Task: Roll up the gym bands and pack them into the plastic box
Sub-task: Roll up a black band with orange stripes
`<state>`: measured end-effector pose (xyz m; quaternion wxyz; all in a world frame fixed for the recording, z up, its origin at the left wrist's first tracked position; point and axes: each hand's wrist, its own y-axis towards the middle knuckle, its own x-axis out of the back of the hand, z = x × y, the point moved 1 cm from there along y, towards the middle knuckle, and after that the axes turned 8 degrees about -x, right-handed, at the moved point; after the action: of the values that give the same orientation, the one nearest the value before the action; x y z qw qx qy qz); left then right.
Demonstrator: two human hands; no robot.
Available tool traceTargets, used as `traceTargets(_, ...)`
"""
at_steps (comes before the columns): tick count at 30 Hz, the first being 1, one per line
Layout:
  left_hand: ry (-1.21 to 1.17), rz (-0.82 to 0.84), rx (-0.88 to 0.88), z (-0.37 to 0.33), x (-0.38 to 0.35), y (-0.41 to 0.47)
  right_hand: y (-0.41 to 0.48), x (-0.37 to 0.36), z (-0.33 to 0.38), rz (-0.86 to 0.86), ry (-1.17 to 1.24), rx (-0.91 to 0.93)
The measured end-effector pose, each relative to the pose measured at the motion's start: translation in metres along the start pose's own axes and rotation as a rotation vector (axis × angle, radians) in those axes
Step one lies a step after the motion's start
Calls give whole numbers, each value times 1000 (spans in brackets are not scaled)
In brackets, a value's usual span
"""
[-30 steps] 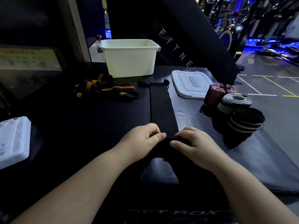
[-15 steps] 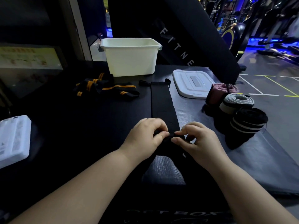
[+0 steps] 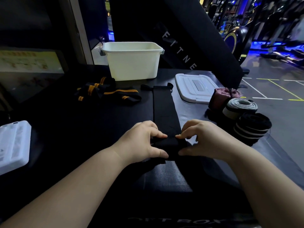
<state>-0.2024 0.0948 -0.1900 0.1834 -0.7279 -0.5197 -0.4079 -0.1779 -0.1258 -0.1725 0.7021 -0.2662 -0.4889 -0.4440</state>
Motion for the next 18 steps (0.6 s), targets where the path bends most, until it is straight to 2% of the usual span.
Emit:
traceTargets(4,-7,31,-10,2,2,7,9,-2,-9,11,95,-7)
traceTargets(9,-99,38,26,4,5,14,5,-16,-15,-89,295,7)
traceTargets(14,-104,-43,16,7,0,8,3,-21,-13,-163,363,44)
traceTargets(18,-94,-91,-19,8,-7,2,4,-21,-16,-141,380,33)
